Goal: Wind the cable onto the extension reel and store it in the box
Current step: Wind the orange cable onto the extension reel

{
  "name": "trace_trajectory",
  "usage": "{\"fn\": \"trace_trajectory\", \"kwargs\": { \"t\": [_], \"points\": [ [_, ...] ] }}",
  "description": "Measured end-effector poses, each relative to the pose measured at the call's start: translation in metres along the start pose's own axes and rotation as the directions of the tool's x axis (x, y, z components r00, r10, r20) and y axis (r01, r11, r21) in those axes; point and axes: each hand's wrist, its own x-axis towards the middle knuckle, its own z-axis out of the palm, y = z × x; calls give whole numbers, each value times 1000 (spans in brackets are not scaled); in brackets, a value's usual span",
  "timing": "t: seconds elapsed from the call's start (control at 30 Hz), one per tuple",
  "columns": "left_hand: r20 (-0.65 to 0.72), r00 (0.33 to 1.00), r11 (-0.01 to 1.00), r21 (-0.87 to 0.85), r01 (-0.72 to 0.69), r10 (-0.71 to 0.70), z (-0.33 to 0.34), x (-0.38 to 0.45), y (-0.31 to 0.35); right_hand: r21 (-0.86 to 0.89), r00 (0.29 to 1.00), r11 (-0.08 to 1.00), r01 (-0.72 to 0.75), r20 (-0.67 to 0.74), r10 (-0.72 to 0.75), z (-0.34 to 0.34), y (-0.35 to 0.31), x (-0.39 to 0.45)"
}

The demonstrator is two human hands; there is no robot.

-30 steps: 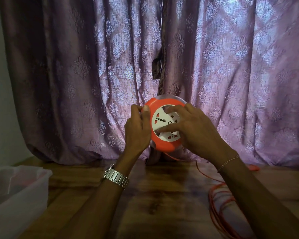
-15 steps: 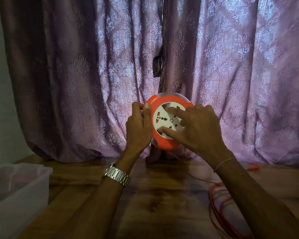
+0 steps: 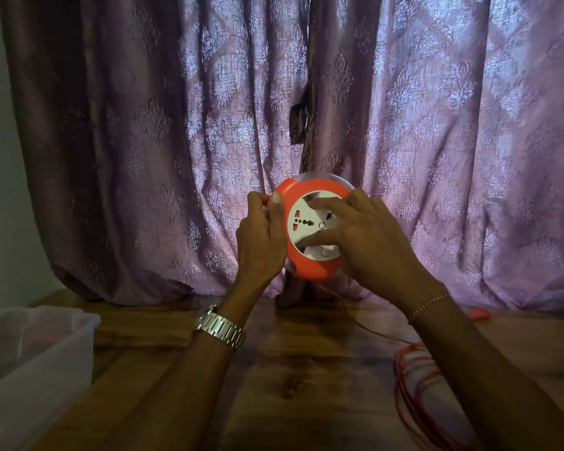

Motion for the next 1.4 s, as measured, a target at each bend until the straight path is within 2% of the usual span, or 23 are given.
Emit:
{"fn": "trace_trajectory", "kwargs": {
  "t": [0.2, 0.3, 0.4, 0.47, 0.57, 0.63, 0.73, 0.83, 0.9, 0.97, 1.27, 1.4],
  "points": [
    [-22, 1000, 1000, -10, 1, -1, 0, 0, 2, -93, 995, 994, -55, -83, 47, 3, 1, -1],
    [-31, 1000, 1000, -4, -4, 4, 1, -1, 2, -61, 978, 986, -153, -153, 142, 4, -3, -2],
    [-28, 1000, 1000, 1, -10, 10, 3, -2, 2, -41, 952, 961, -273, -154, 264, 4, -4, -1],
    [-25, 1000, 1000, 1, -8, 9, 3, -2, 2, -59, 949, 955, -289, -150, 278, 4, -4, -1],
    [-30, 1000, 1000, 3, -7, 8, 3, -2, 0, -71, 953, 961, -269, -163, 255, 2, -5, -1],
    [-31, 999, 1000, 7, -8, 8, 3, -2, -2, -13, 953, 974, -225, -209, 217, -1, -4, 0],
    [-28, 1000, 1000, 5, -3, 3, 2, -2, -4, 71, 959, 997, -25, -278, 44, -5, 0, -1],
    [-30, 1000, 1000, 3, -2, 2, 2, -2, -4, 136, 985, 987, 86, -160, -64, -7, 5, -1],
    [-29, 1000, 1000, 11, -8, 8, 2, -2, -3, 147, 998, 987, 69, -14, -67, -9, 4, 0],
    [-22, 1000, 1000, 10, -9, 9, 3, -2, -2, 129, 996, 991, 48, 62, -57, -9, 3, 0],
    [-2, 1000, 1000, 13, -17, 17, 2, -3, 2, -35, 1000, 999, -23, 13, 23, -12, 1, -3],
    [8, 1000, 1000, 2, -13, 13, 1, -3, 3, -39, 992, 993, -110, -63, 107, -5, 0, -3]
  ]
}}
